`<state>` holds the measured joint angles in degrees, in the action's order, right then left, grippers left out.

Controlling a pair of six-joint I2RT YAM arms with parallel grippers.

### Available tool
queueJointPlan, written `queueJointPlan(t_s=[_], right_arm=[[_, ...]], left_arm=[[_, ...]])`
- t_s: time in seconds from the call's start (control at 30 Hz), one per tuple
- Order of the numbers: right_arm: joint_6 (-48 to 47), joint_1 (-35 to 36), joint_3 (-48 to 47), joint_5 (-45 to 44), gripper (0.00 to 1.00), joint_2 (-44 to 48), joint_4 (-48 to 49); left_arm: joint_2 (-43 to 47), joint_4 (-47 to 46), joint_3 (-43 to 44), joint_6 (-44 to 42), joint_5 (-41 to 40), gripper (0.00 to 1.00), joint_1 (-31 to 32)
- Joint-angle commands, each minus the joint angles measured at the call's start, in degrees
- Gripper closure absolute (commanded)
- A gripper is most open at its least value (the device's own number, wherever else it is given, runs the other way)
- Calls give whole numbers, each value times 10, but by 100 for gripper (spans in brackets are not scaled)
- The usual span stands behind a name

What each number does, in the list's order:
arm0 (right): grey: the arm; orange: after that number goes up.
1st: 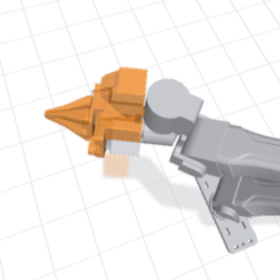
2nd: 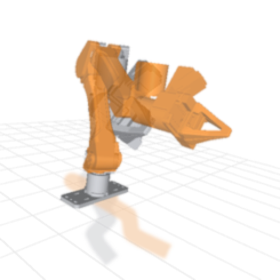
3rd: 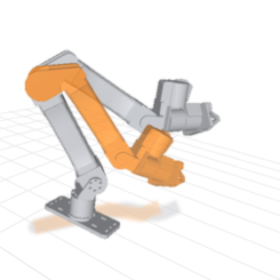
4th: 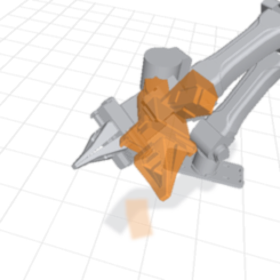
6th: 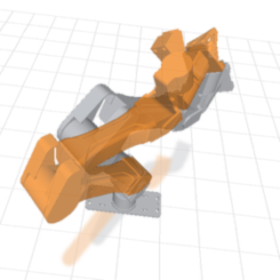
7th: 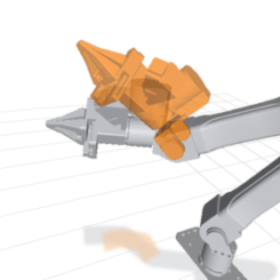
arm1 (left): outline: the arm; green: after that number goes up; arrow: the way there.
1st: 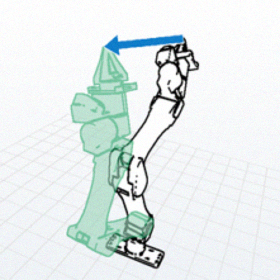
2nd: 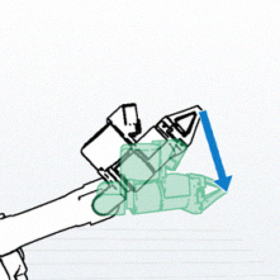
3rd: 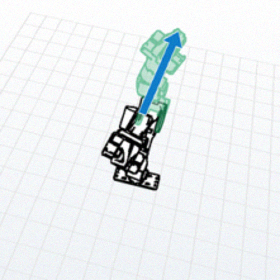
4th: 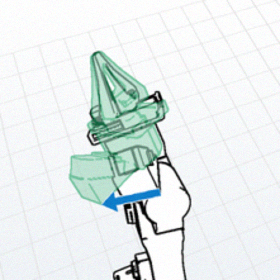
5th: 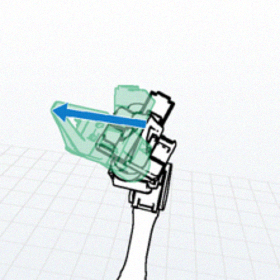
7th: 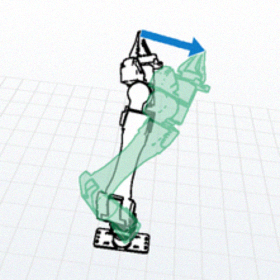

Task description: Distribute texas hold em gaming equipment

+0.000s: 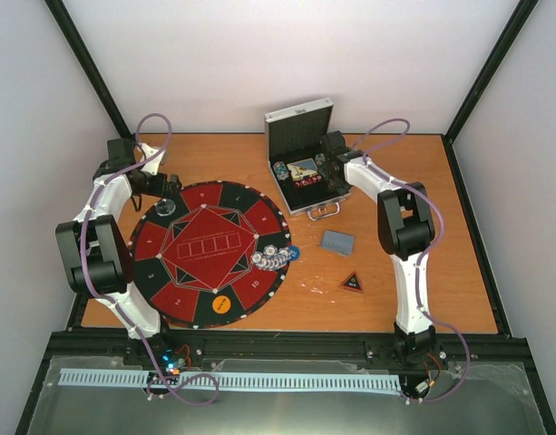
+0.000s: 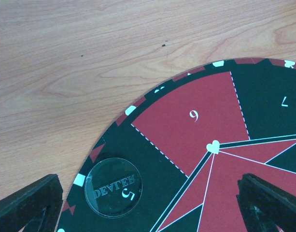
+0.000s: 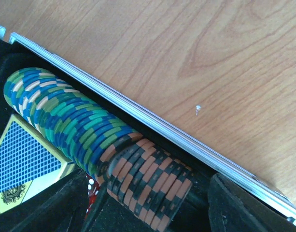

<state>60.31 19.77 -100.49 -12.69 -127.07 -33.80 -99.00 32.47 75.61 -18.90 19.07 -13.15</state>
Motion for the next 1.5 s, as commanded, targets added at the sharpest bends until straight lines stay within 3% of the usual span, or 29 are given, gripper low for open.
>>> queueJointPlan(t_s=[0.0,0.43,0.8,1.23,1.47], right_arm=[[-3,-5,-22,-19,32,-24,-9],[35,-8,-21,-13,32,-51,-41],[29,-8,88,1,36,26,-17],[6,-7,104,-12,38,78,-18],[-138,-8,75,16,34,99,7]], left_arm=[[8,-1,1,-5,11,0,-5],[15,-3,-4,-8,11,0,-5],[14,-2,-3,-8,11,0,-5],[16,-1,0,-7,12,0,-5],[17,0,-1,-8,13,0,-5]])
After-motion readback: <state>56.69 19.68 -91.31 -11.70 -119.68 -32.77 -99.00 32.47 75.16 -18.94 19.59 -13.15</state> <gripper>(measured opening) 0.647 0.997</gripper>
